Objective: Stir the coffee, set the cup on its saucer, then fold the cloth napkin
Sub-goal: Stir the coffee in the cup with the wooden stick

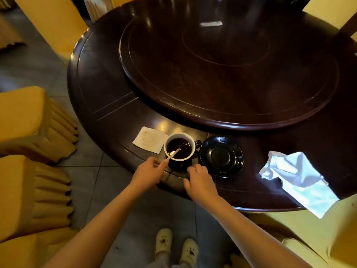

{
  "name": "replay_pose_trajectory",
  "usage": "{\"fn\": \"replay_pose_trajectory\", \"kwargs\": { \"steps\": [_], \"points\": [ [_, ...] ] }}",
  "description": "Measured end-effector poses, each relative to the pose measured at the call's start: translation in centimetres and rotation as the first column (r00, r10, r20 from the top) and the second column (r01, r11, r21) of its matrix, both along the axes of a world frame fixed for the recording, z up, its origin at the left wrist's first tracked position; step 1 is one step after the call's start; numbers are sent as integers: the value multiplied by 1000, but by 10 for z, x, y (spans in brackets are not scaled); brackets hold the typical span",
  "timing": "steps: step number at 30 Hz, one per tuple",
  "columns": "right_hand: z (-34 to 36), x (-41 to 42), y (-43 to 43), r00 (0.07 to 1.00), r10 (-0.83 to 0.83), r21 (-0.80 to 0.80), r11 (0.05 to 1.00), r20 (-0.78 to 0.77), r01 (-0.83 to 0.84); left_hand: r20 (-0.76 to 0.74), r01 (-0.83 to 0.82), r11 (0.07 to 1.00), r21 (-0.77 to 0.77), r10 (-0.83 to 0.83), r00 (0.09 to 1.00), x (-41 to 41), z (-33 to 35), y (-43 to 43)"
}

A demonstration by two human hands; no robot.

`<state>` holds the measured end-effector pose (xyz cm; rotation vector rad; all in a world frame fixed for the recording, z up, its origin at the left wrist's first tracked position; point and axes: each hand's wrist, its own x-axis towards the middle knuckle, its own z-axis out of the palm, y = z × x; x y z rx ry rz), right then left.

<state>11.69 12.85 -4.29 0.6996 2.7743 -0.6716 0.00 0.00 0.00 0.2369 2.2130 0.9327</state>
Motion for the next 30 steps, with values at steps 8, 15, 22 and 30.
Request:
{"fn": "replay_pose_trajectory", "kwargs": {
  "steps": [8,15,22,30],
  "points": [
    [-43,7,-17,1000,7,257,966,-1,-7,-64,29,996,-86,-35,997,-10,-4,16],
    [-52,15,-16,1000,1,255,967,-24,5,-39,-29,998,-52,27,999,-18,-4,12],
    [-50,15,-16,1000,0,250,968,7,-2,-144,-67,997,-32,61,988,-22,7,0],
    [-46,15,-16,999,-26,231,973,44,15,-237,-120,992,41,126,963,-34,27,-16]
  ]
}}
